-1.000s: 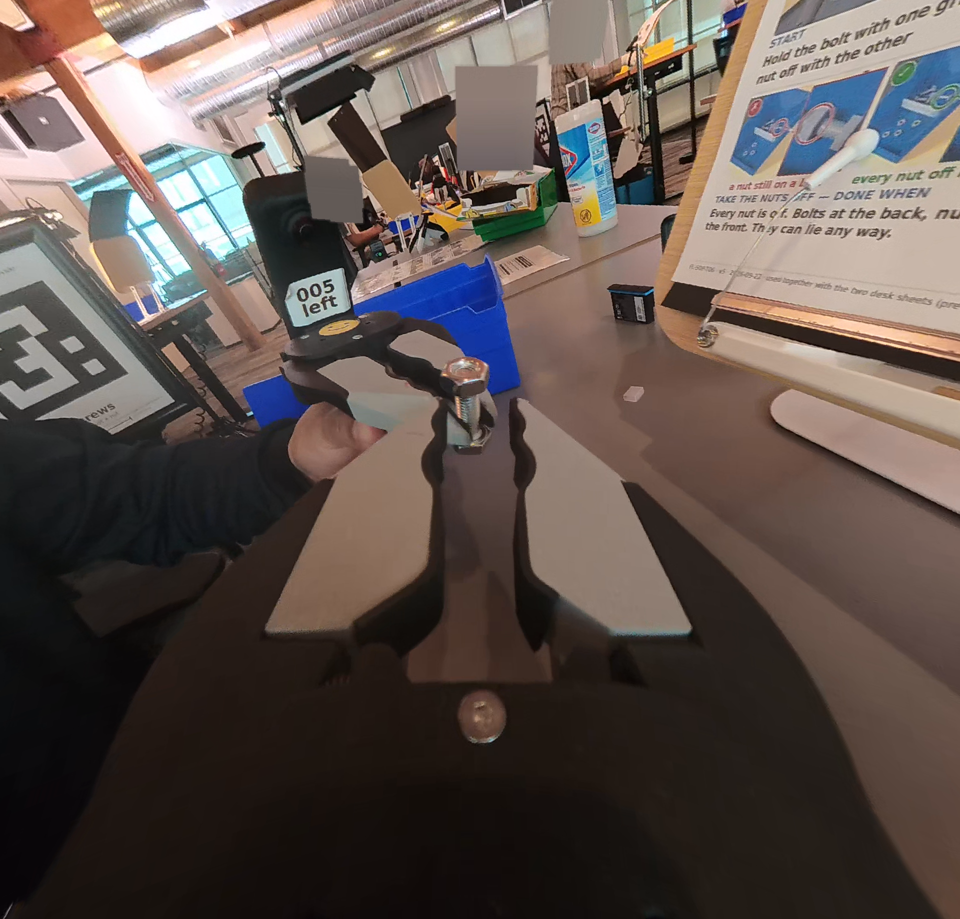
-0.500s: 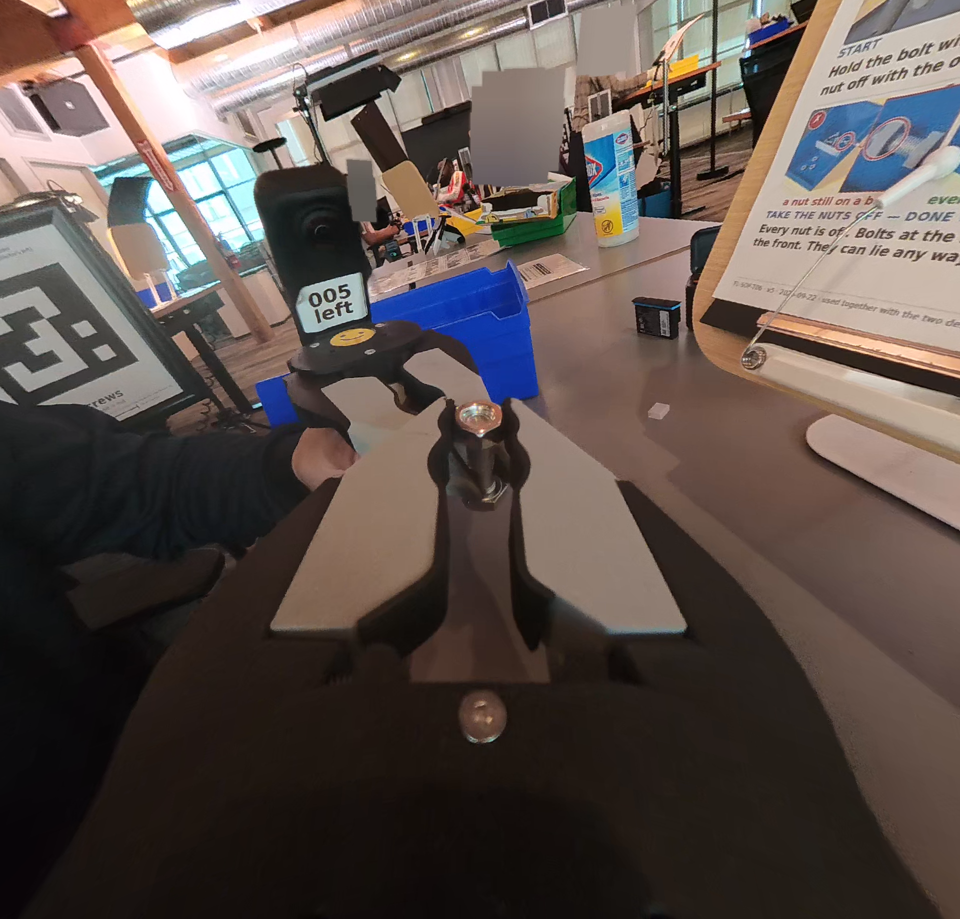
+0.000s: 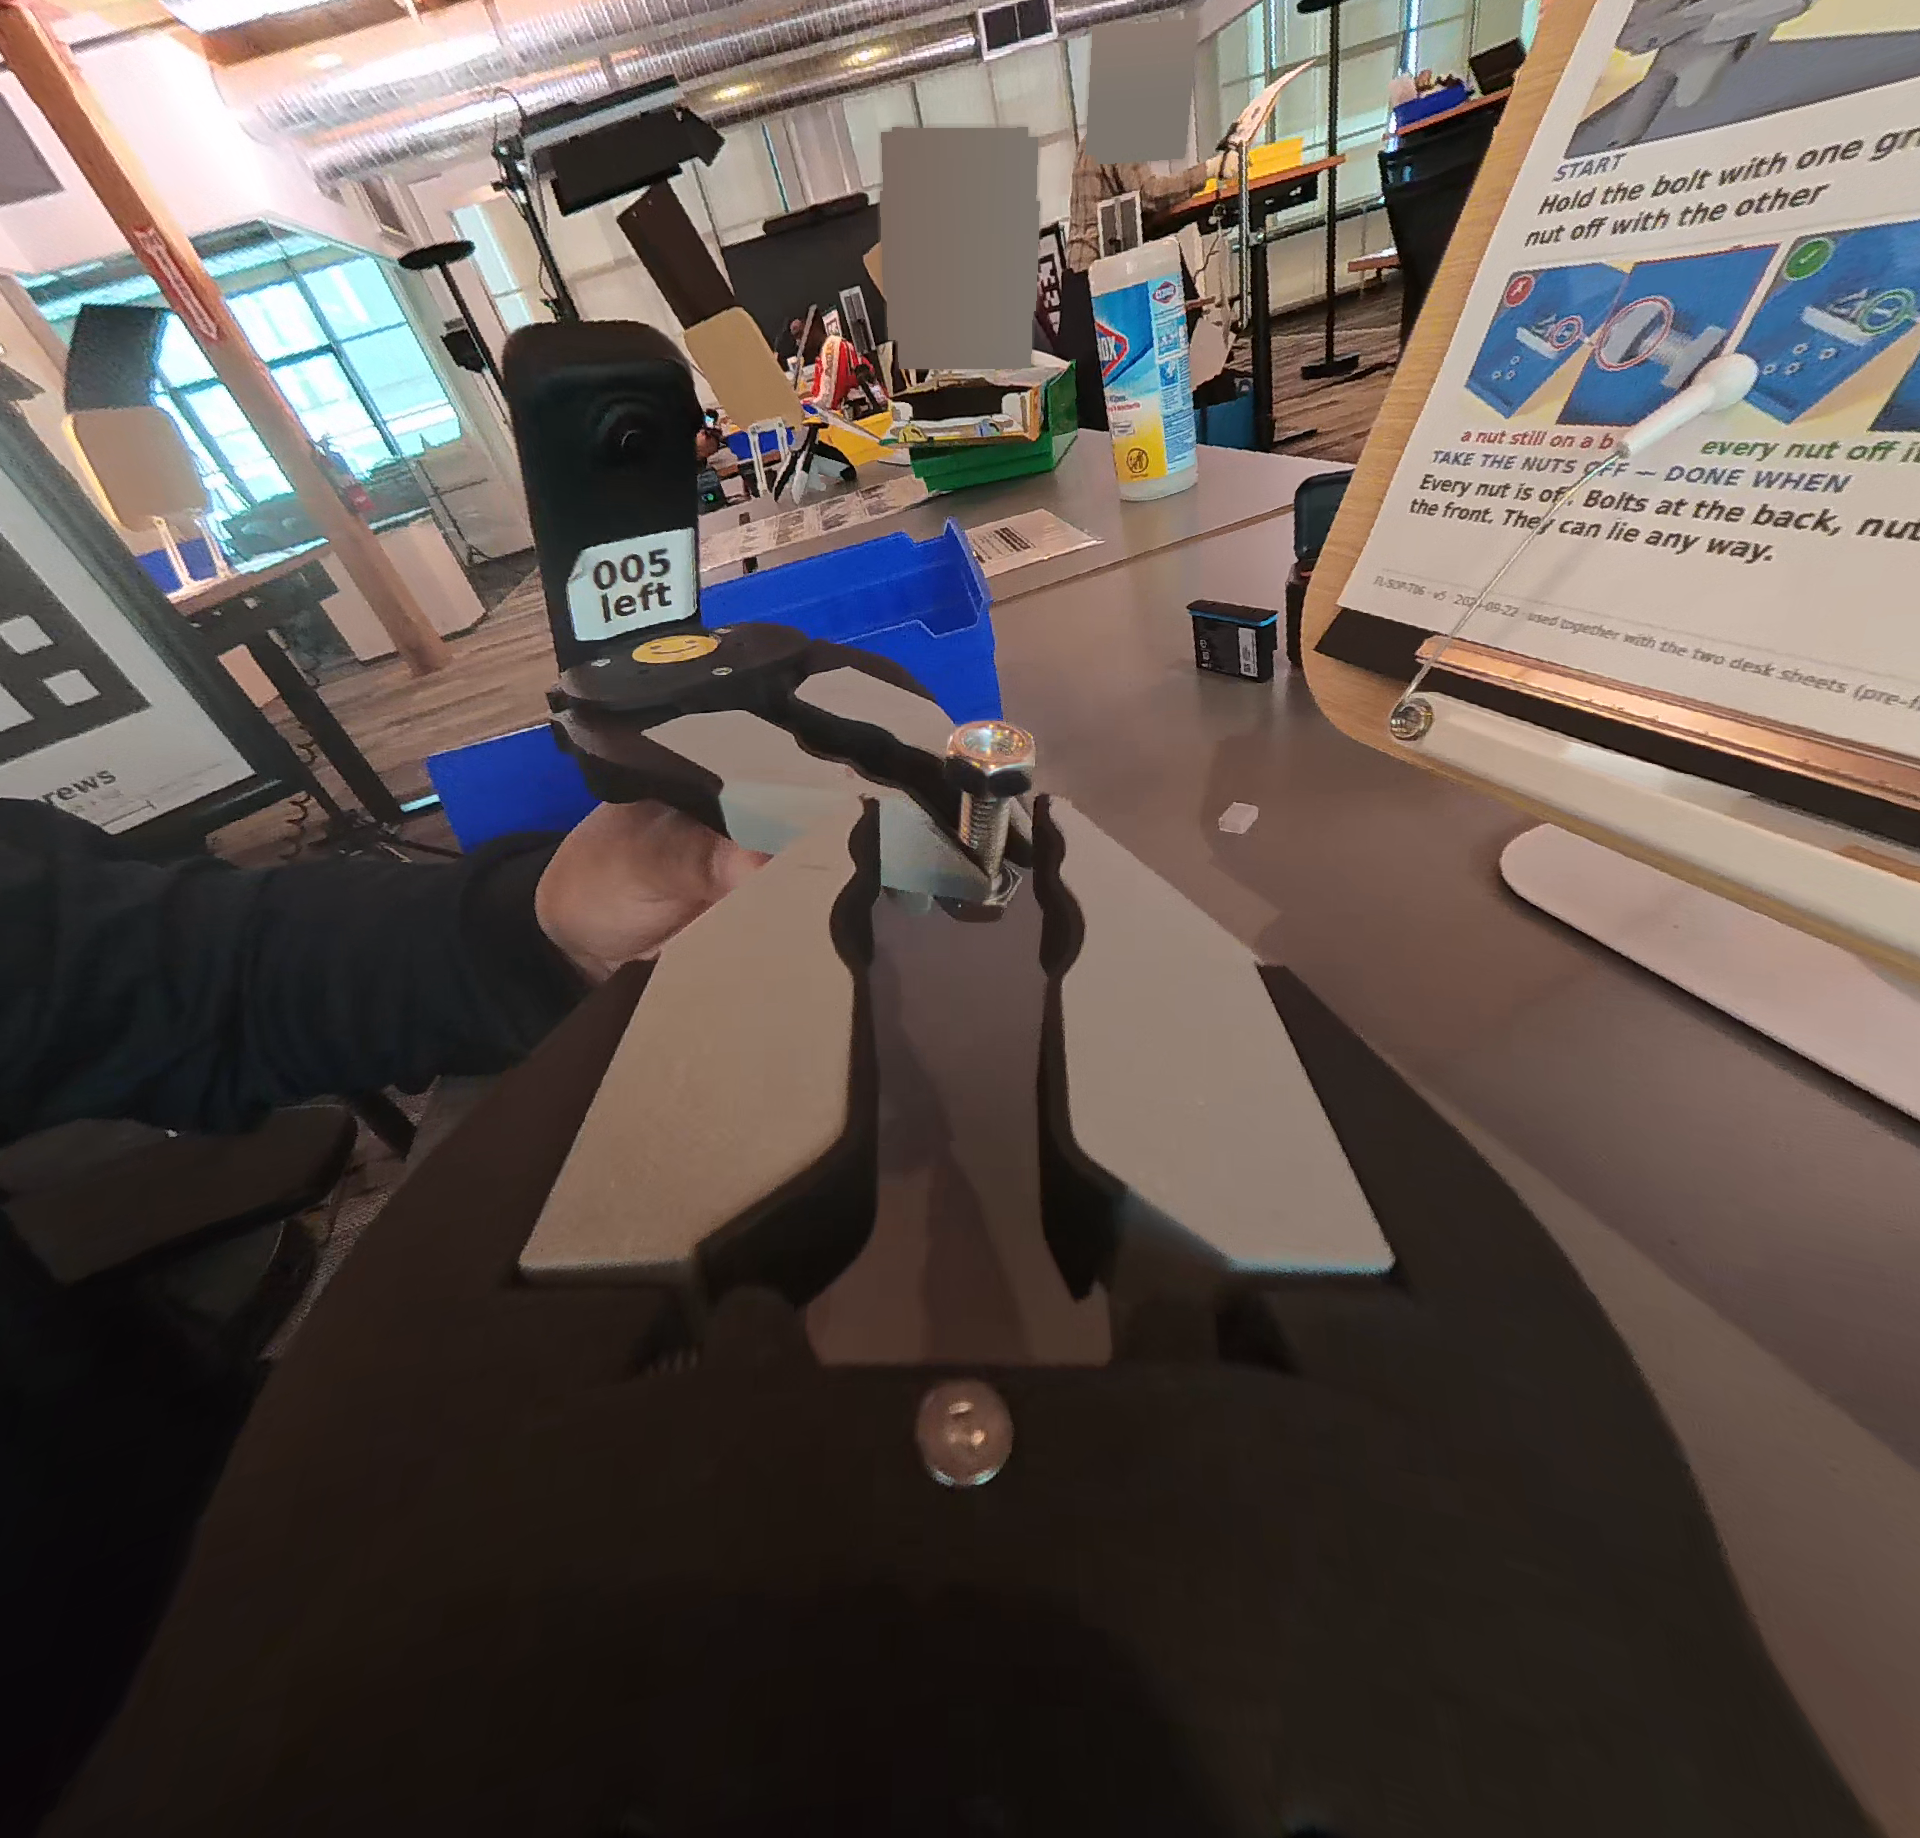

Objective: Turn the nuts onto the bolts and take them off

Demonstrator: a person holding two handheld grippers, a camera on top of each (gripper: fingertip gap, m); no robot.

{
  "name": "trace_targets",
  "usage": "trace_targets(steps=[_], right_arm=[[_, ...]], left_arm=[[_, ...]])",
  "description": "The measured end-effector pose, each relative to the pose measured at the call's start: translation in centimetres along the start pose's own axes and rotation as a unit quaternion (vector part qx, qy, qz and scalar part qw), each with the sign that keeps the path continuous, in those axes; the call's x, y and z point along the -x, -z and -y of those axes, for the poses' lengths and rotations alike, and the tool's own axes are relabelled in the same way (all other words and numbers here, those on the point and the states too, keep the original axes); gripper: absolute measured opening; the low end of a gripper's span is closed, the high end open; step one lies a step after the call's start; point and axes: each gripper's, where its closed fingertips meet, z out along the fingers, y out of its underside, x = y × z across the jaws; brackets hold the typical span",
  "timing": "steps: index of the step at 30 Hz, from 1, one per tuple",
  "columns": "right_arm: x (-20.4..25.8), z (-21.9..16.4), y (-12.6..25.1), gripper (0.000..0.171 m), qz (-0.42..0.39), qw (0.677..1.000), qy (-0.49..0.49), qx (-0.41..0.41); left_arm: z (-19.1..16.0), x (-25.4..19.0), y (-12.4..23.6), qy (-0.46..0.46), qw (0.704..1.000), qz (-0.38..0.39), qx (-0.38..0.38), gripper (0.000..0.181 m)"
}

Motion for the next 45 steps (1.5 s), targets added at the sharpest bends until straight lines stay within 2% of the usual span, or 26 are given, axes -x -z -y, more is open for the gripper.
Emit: trace_targets(steps=[6, 13, 19, 24, 32, 38, 40, 45], right_arm=[[0.4, -0.2, -0.6, 0.028, -0.007, 1.000, 0.014, 0.001], [1.3, -0.3, -0.9, 0.013, 0.041, 0.999, -0.024, -0.006], [1.8, 0.1, -0.5, 0.013, 0.072, 0.996, -0.046, -0.016], [0.9, 0.2, -0.2, 0.017, 0.045, 0.998, -0.036, -0.014], [0.2, 0.6, 0.3, 0.022, 0.020, 0.999, -0.022, -0.020], [0.9, 0.4, -0.3, 0.027, 0.030, 0.999, -0.021, -0.018], [1.0, 0.3, -0.4, 0.017, 0.032, 0.999, -0.023, -0.017], [1.2, 0.1, -0.3, 0.015, 0.041, 0.999, -0.023, -0.010]], left_arm=[[-0.5, -1.4, -0.7, 0.008, 1.000, -0.028, 0.008, 0.007], [-0.8, -3.3, -1.3, -0.007, 0.998, -0.063, 0.016, 0.008], [-0.4, -3.8, -1.0, 0.044, 0.994, -0.104, 0.002, 0.007], [-0.2, -2.7, -0.7, 0.008, 0.998, -0.059, 0.002, 0.007], [0.2, -1.2, -0.3, 0.011, 1.000, -0.023, -0.009, 0.007], [-0.2, -2.0, -0.7, -0.005, 0.999, -0.033, 0.001, 0.007], [-0.3, -2.6, -1.0, -0.013, 0.999, -0.041, 0.003, 0.007], [-0.4, -3.0, -1.0, 0.005, 0.998, -0.065, 0.005, 0.007]])
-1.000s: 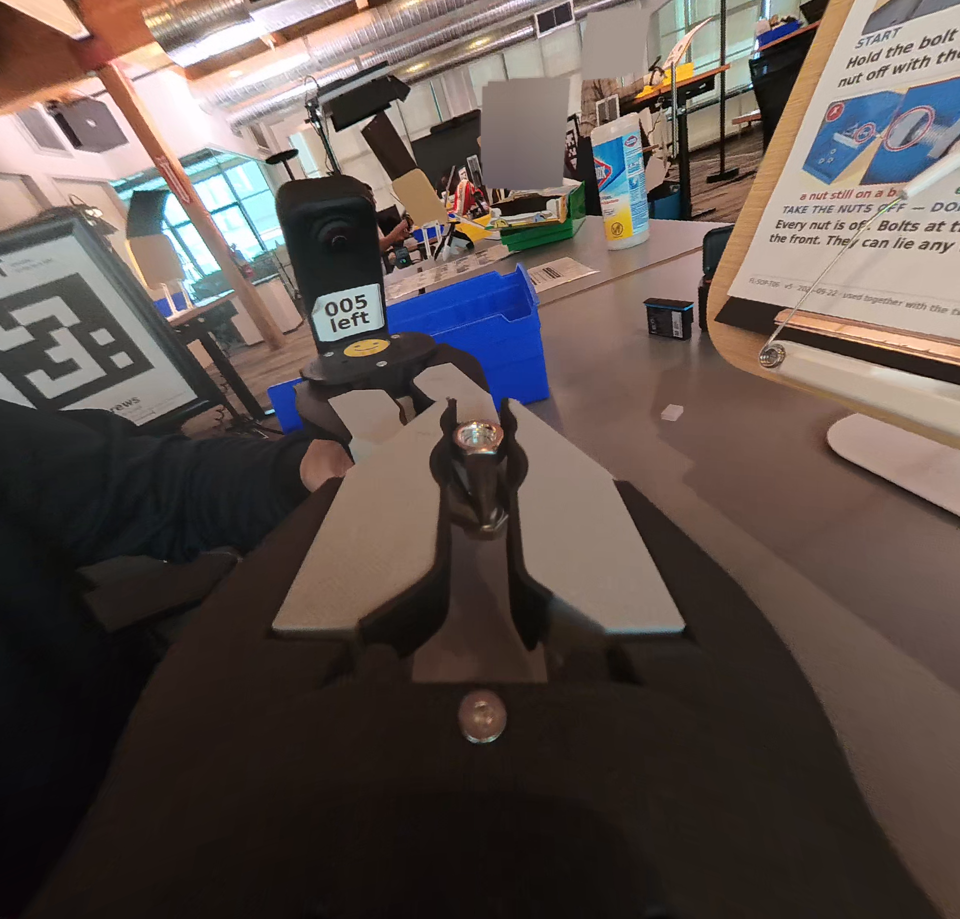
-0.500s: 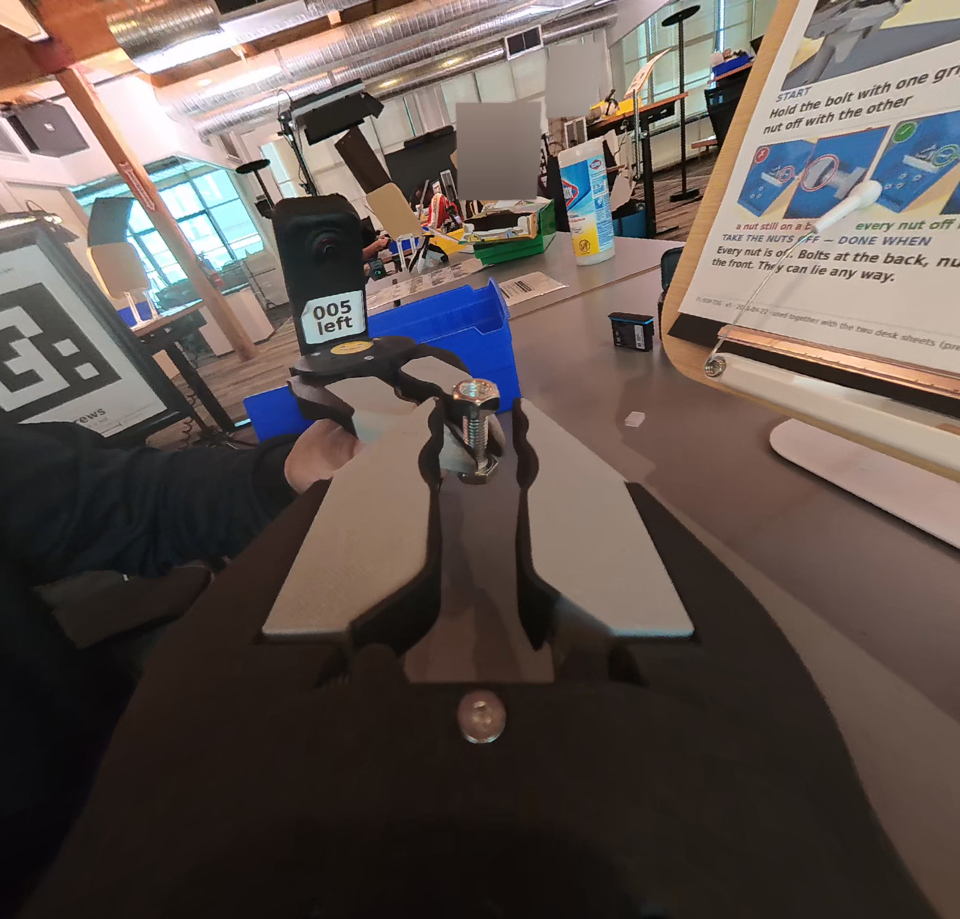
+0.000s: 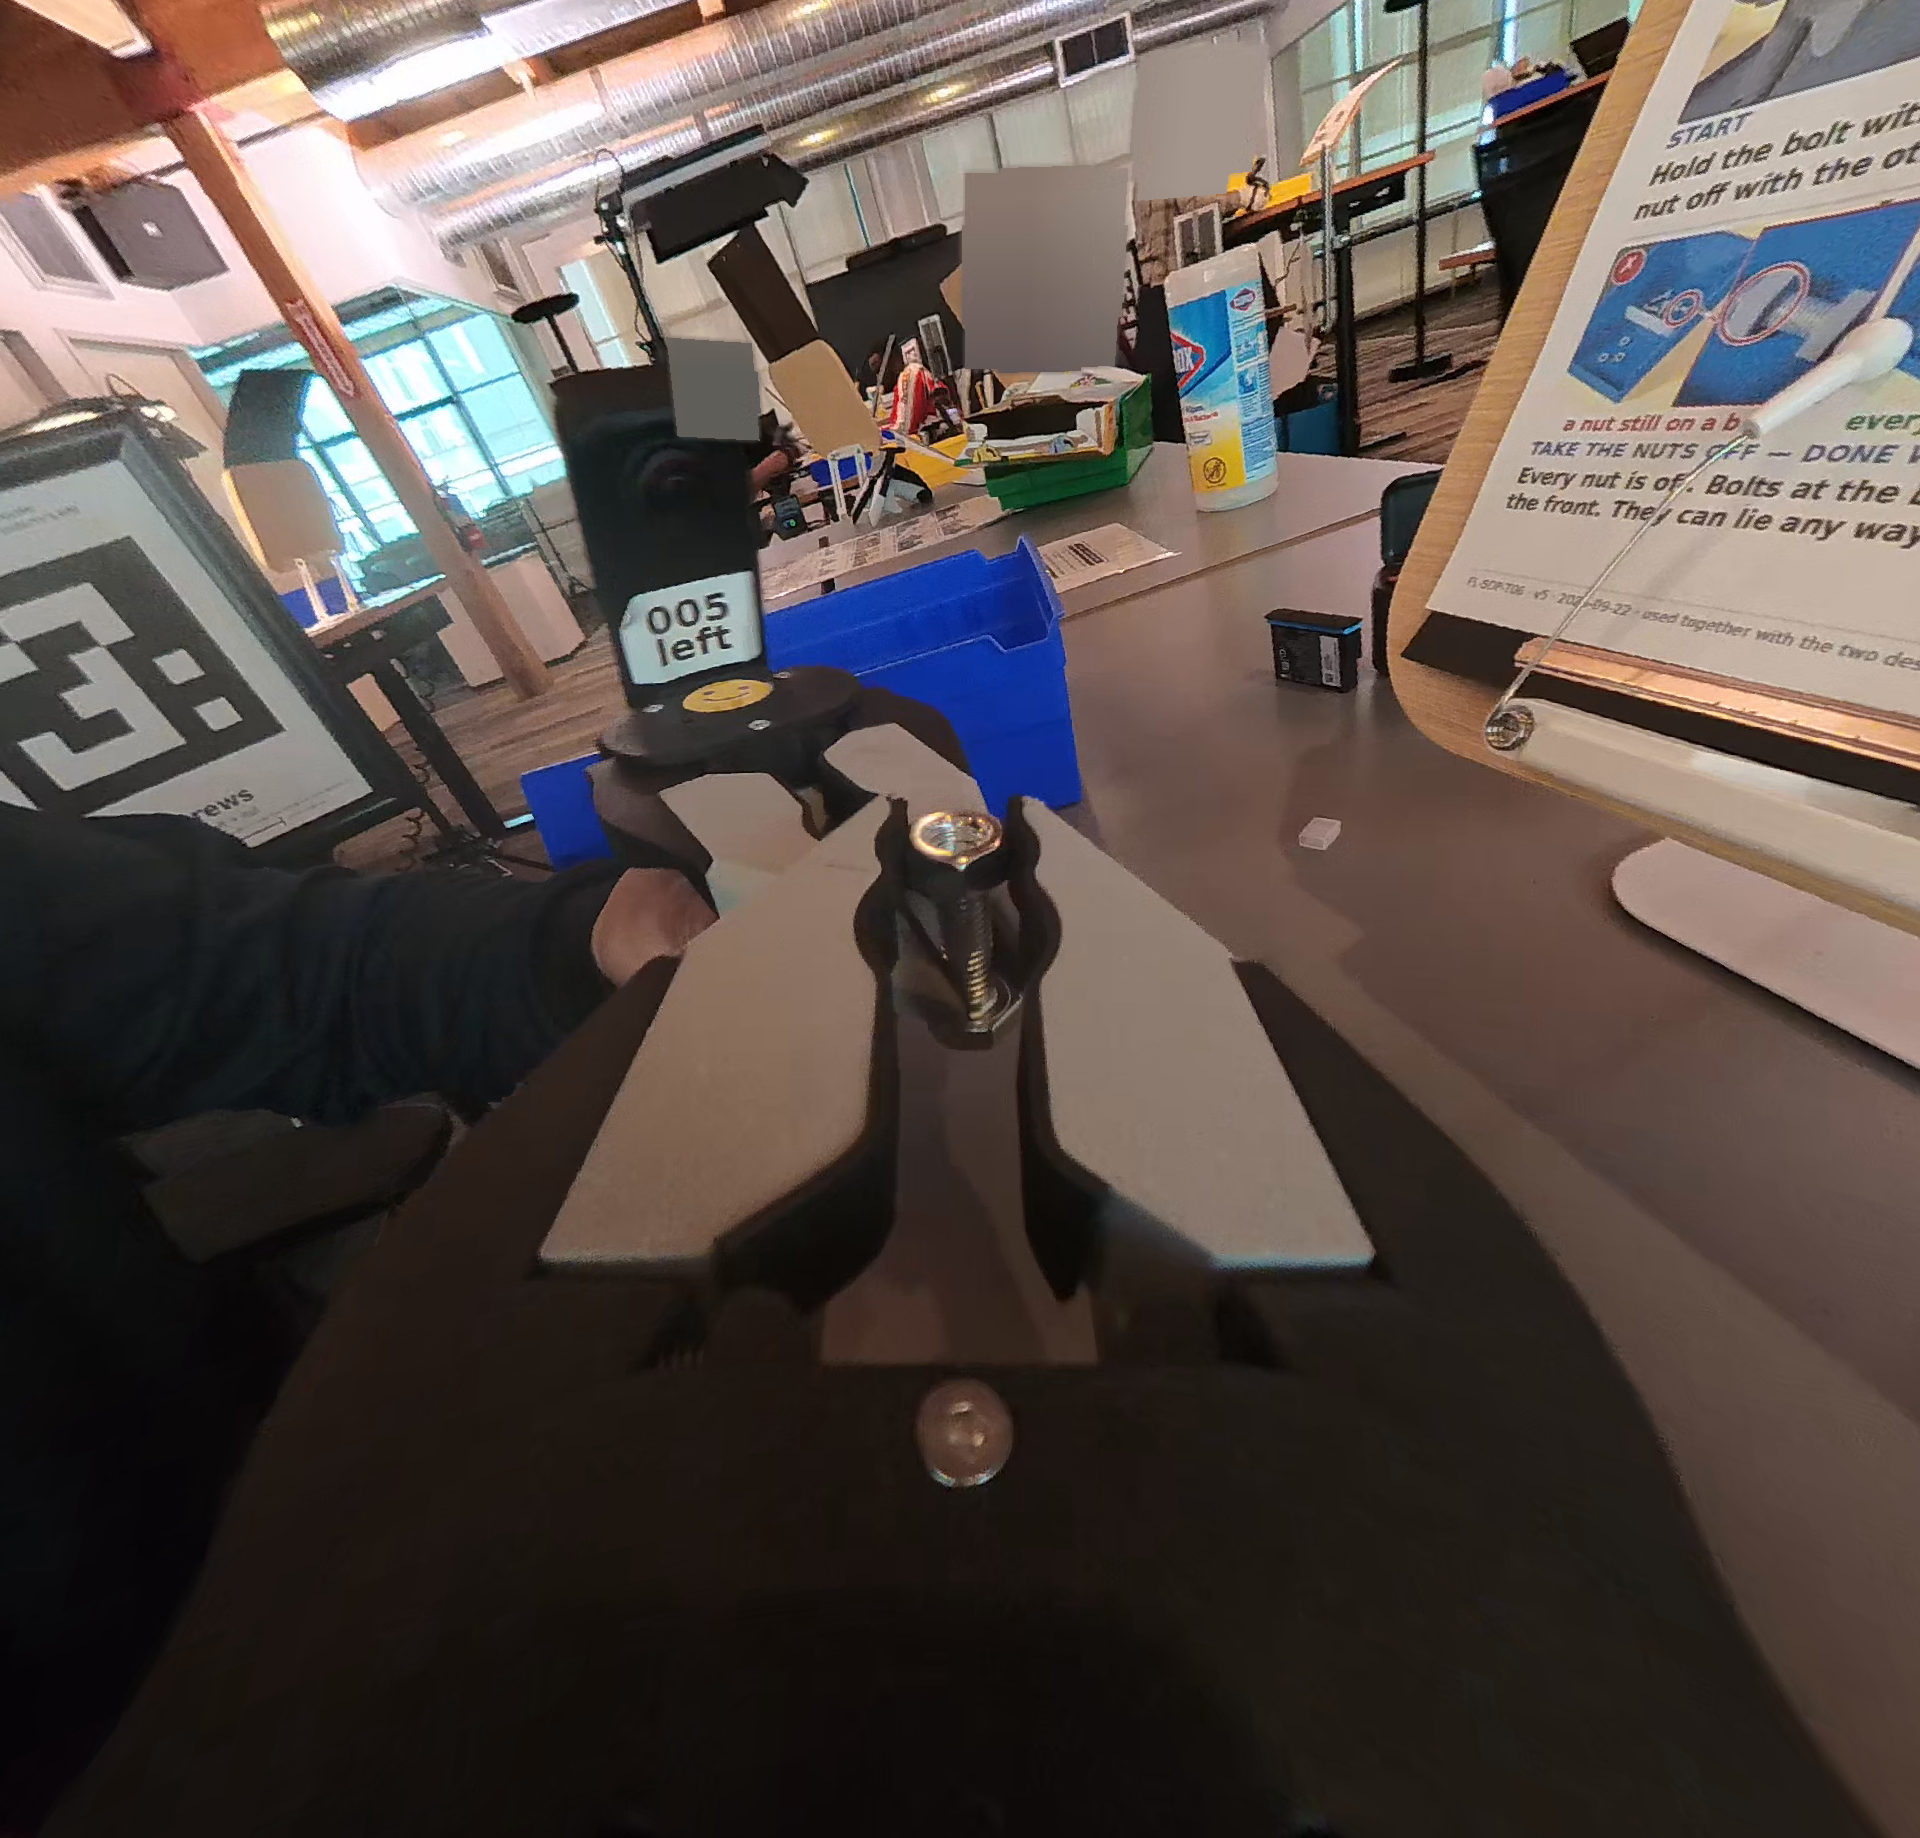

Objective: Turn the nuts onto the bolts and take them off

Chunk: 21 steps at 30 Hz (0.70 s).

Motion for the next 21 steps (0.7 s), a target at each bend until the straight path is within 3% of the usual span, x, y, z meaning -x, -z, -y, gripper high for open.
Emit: trace_targets(steps=[8, 11, 13, 21], right_arm=[[1.4, 0.8, 0.4, 0.015, 0.069, 0.997, -0.025, -0.027], [0.4, 0.5, 0.4, 0.014, 0.030, 0.999, -0.011, -0.013], [-0.2, 0.4, 0.5, 0.026, -0.005, 1.000, 0.014, -0.007], [0.1, 0.8, 0.4, 0.028, -0.057, 0.994, 0.093, -0.005]], left_arm=[[0.9, -1.4, 0.5, 0.115, 0.987, -0.105, -0.033, 0.007], [0.5, -0.2, 0.5, 0.052, 0.998, -0.038, -0.019, 0.008], [0.8, 0.4, 0.8, 0.007, 1.000, -0.001, -0.022, 0.007], [0.8, 1.2, 0.9, -0.023, 0.999, 0.041, -0.013, 0.007]])
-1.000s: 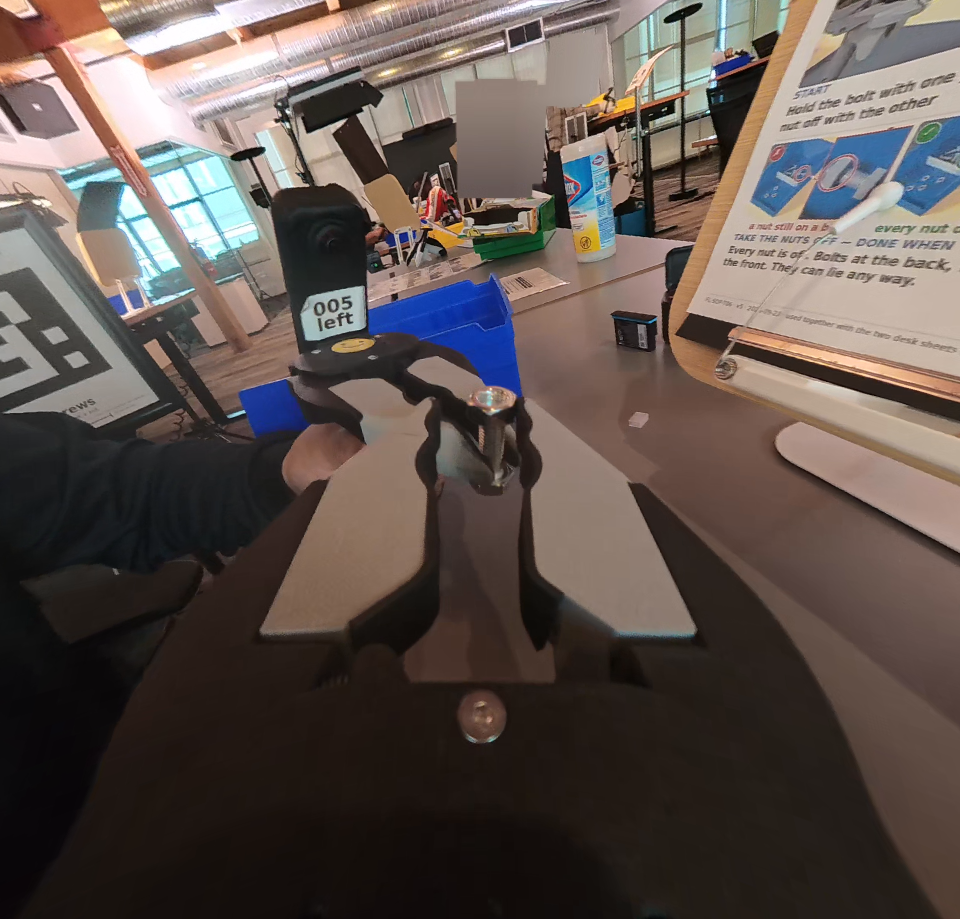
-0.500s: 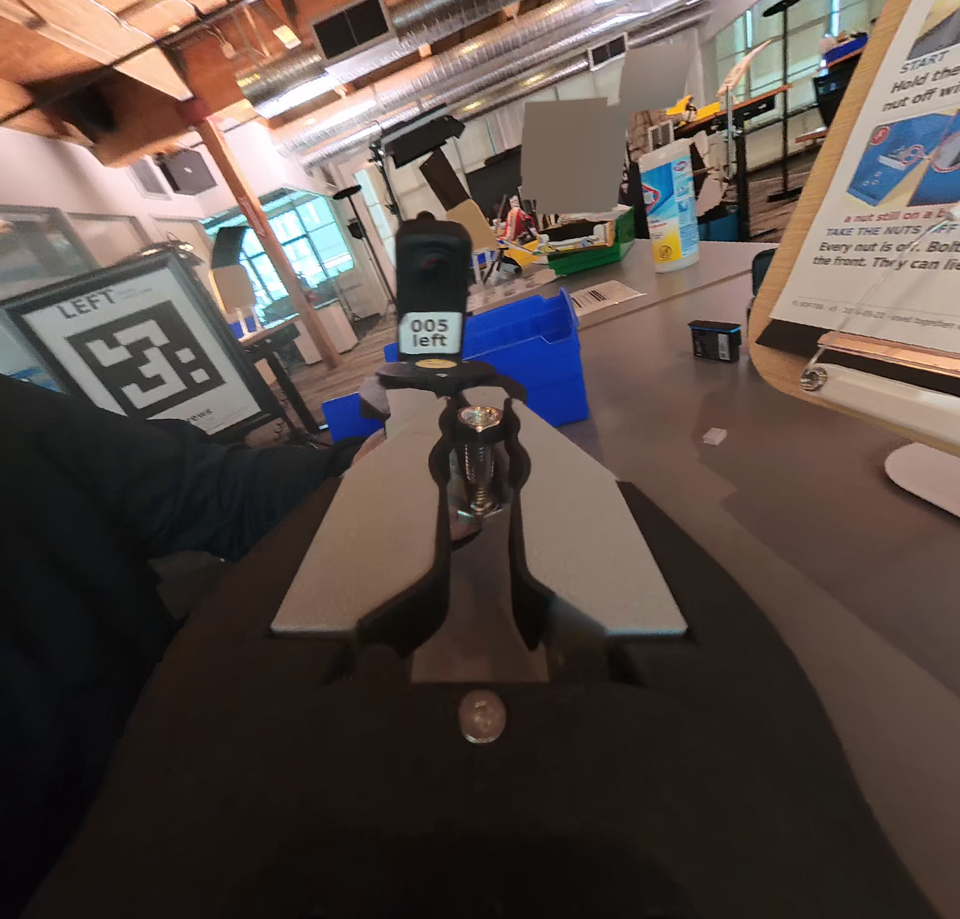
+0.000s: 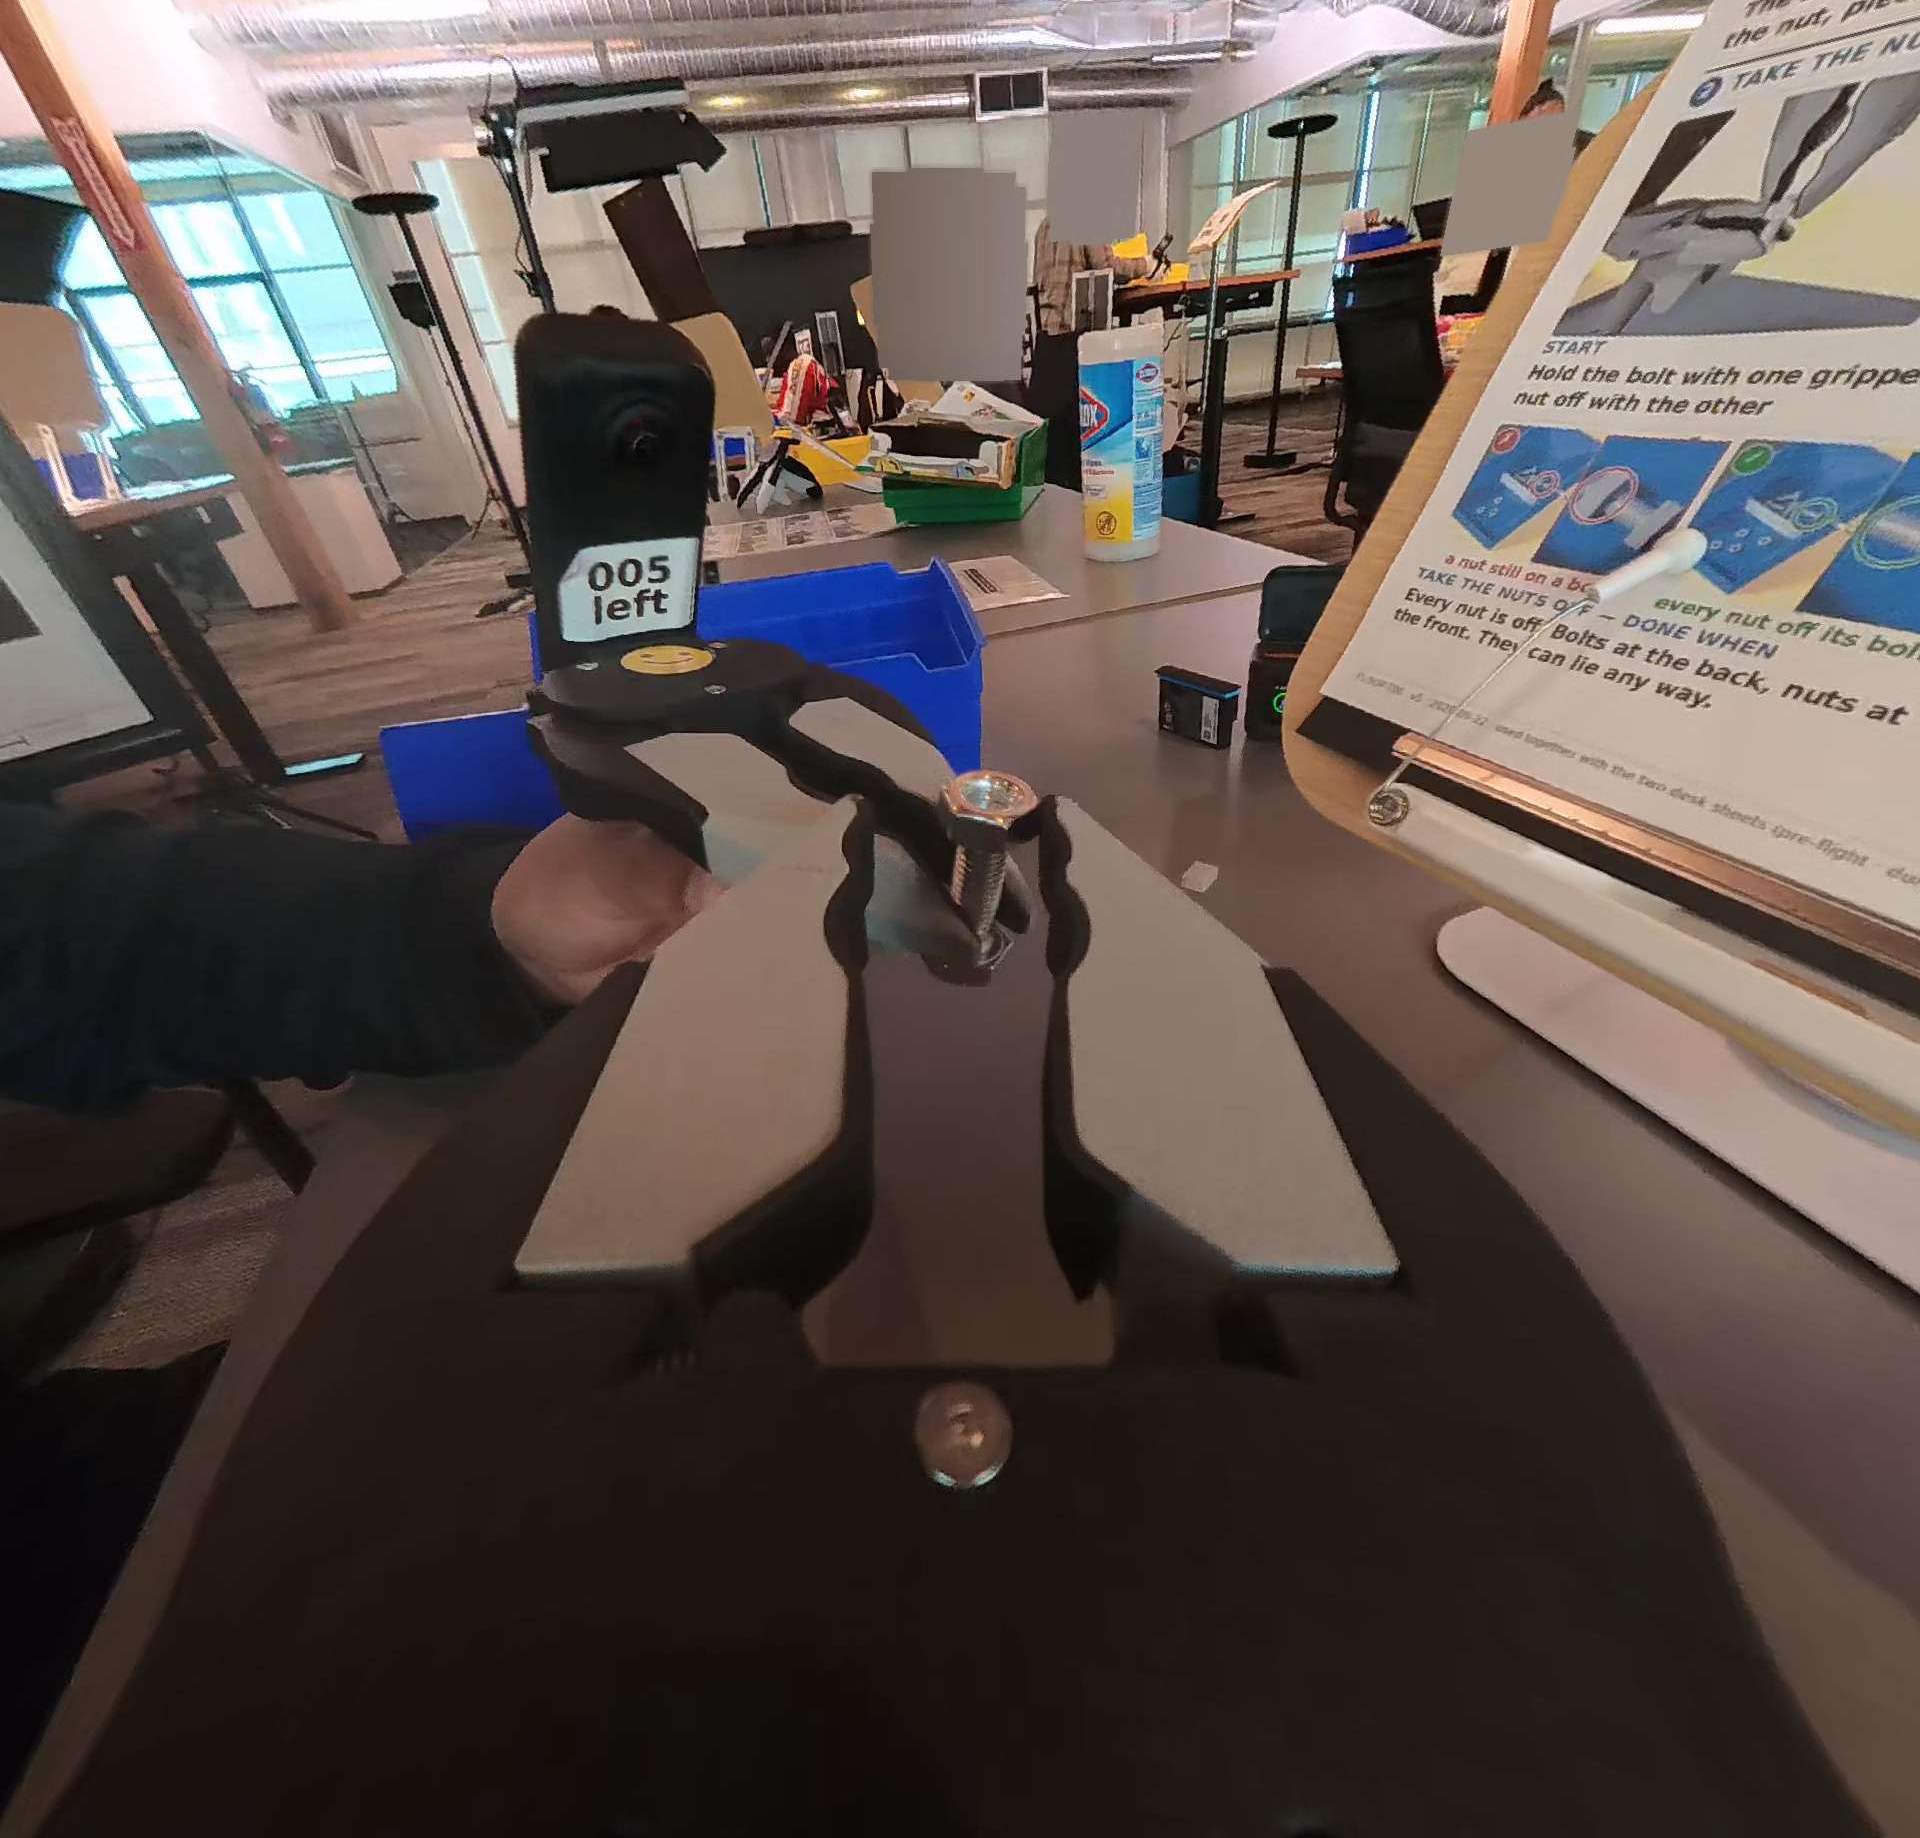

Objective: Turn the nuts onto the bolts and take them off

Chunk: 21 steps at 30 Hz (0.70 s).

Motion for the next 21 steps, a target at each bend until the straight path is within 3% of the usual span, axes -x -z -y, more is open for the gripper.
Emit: trace_targets(steps=[6, 10, 19, 21], right_arm=[[0.5, -0.1, -0.3, 0.028, 0.026, 0.999, -0.032, -0.007], [1.1, -0.4, -0.6, 0.012, 0.054, 0.998, -0.042, 0.003], [1.1, -0.5, -0.3, 0.012, 0.055, 0.998, -0.039, 0.008], [0.8, -0.4, -0.4, 0.021, 0.041, 0.999, -0.032, 0.006]], left_arm=[[-0.2, -1.0, -0.4, 0.000, 1.000, -0.020, 0.005, 0.007], [-0.6, -2.5, -0.9, -0.017, 0.999, -0.047, 0.020, 0.008], [-0.7, -2.4, -0.9, -0.018, 0.999, -0.045, 0.020, 0.007], [-0.5, -2.0, -0.7, -0.024, 0.999, -0.033, 0.016, 0.007]])
